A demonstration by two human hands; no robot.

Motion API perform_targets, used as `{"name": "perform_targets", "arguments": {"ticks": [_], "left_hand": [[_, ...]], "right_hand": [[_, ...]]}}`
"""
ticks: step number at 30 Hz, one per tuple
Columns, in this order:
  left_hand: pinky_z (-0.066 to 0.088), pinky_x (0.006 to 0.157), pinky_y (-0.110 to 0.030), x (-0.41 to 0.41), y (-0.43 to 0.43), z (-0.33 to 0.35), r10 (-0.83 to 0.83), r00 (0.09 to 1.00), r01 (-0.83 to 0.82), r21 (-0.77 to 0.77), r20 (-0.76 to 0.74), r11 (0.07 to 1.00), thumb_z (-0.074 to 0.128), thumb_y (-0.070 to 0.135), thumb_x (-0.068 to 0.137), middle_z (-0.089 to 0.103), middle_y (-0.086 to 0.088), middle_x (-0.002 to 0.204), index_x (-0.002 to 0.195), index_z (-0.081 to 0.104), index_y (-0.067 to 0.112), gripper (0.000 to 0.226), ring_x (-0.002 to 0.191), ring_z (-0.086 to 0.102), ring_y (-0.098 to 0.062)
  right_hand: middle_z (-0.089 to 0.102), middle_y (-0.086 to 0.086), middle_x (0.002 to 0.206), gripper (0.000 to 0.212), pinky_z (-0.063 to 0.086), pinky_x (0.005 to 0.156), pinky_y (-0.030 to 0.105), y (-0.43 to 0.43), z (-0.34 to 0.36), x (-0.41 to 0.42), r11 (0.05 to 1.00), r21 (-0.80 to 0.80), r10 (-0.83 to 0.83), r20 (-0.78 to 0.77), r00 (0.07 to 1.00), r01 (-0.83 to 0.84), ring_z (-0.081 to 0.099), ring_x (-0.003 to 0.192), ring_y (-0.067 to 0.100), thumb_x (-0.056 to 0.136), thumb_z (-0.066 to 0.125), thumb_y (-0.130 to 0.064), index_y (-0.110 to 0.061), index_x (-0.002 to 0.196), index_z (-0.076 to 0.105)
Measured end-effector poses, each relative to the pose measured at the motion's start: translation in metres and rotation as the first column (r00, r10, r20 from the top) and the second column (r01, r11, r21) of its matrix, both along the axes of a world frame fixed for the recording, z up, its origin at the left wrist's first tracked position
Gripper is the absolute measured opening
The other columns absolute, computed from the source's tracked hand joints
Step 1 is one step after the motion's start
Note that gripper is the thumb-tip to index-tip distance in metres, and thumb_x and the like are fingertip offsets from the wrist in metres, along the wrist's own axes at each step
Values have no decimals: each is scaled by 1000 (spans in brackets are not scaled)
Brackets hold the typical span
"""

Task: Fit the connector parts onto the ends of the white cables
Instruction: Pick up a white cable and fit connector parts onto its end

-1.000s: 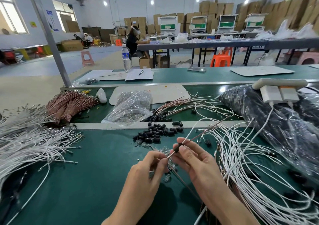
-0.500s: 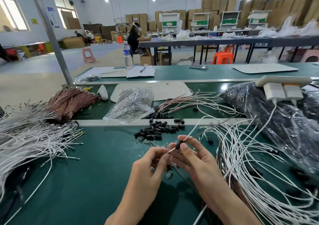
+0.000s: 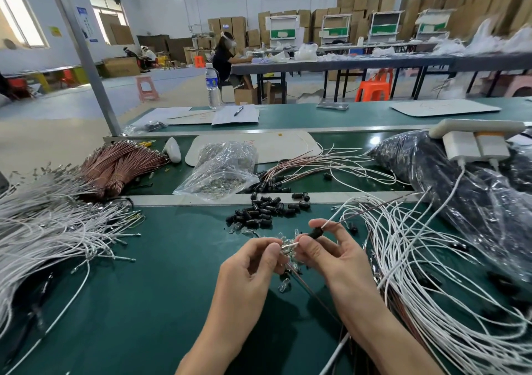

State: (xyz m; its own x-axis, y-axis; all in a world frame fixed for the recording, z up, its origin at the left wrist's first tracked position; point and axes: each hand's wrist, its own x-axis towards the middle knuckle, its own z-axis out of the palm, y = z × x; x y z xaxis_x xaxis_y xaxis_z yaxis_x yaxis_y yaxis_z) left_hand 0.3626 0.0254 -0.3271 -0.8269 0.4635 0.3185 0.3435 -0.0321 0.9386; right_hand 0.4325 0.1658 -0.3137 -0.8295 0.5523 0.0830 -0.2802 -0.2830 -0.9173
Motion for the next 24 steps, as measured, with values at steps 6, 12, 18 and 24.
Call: {"name": "perform_targets", "arguments": {"ticks": [6,12,18,24], "left_hand": [[56,76,-23,-2,1,0,-25,999,26,-22,29,999,60,36,94,76,3,84,96,73,26,17,80,72,-13],[56,75,-23,-2,3,-1,-34,996,37,-39,83,999,59,38,96,75,2,82,88,71,32,16,76,71,-15],[57,74,-27,-1,4,-2,-35,997,39,-52,75,998,57,41,95,74,2,81,86,69,31,19,74,70,-15],[55,70,-23,0,4,-2,-59,995,62,-36,80,997,58,35,98,74,-2,80,84,69,28,19,71,69,-17]], "right_hand": [[75,11,84,21,58,78,24,0,1,0,1000,28,8,-5,1000,-8,72,80,19,75,77,-19,-29,92,73],[75,8,90,27,57,81,24,0,-2,-1,998,62,11,-2,1000,-11,73,84,18,74,78,-24,-34,99,72],[76,7,98,38,56,84,24,1,-3,-1,996,64,60,0,998,-60,73,92,18,72,81,-22,-37,105,72],[76,7,97,42,57,82,23,1,-2,0,993,111,51,1,999,-51,73,88,16,71,80,-19,-36,109,71]]}}
